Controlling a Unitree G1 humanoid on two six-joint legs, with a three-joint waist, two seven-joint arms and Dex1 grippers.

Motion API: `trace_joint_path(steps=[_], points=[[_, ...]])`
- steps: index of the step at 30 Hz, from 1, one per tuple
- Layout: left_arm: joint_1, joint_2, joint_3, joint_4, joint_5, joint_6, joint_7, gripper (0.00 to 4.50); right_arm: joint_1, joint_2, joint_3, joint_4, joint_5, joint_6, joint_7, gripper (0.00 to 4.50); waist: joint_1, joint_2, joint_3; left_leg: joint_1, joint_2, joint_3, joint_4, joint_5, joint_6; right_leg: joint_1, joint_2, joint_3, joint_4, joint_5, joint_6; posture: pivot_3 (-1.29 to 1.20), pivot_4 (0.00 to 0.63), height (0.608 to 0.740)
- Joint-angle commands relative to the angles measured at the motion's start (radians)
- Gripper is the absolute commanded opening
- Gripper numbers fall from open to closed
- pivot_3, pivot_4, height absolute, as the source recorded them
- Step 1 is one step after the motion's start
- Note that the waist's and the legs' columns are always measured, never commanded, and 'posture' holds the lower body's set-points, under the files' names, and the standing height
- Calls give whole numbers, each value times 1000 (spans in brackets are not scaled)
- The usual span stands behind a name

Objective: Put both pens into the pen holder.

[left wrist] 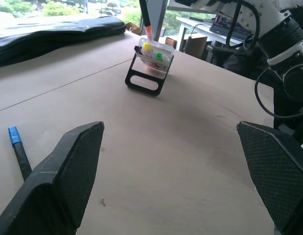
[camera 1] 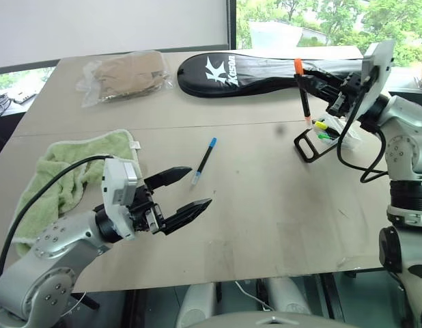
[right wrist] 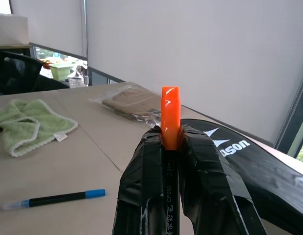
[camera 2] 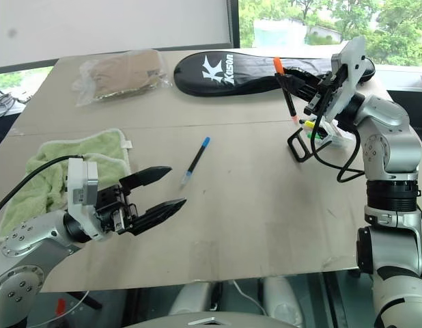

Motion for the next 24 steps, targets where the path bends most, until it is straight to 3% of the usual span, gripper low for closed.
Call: trace_joint_path(steps=[1, 14, 24], points=[[-3, 0, 8, -40, -32, -22, -19, 4500, -1, -40, -30, 5, 3, -35, 27, 13, 1, 0, 0, 0, 0, 0, 0, 0, 0, 0, 0, 0, 0, 0, 0, 0, 150, 740], [-52, 4, 1, -1, -23, -36, -56, 4500, 16, -54, 36, 223, -136, -295, 101, 13, -1, 0, 0, 0, 0, 0, 1, 0, 0, 0, 0, 0, 0, 0, 0, 0, 150, 740], [-26, -15, 10, -1, -9, -54, -48, 4500, 44, -96, 74, 280, -207, -425, 165, 13, 0, 0, 0, 0, 0, 0, 1, 0, 0, 0, 0, 0, 0, 0, 0, 0, 150, 740]])
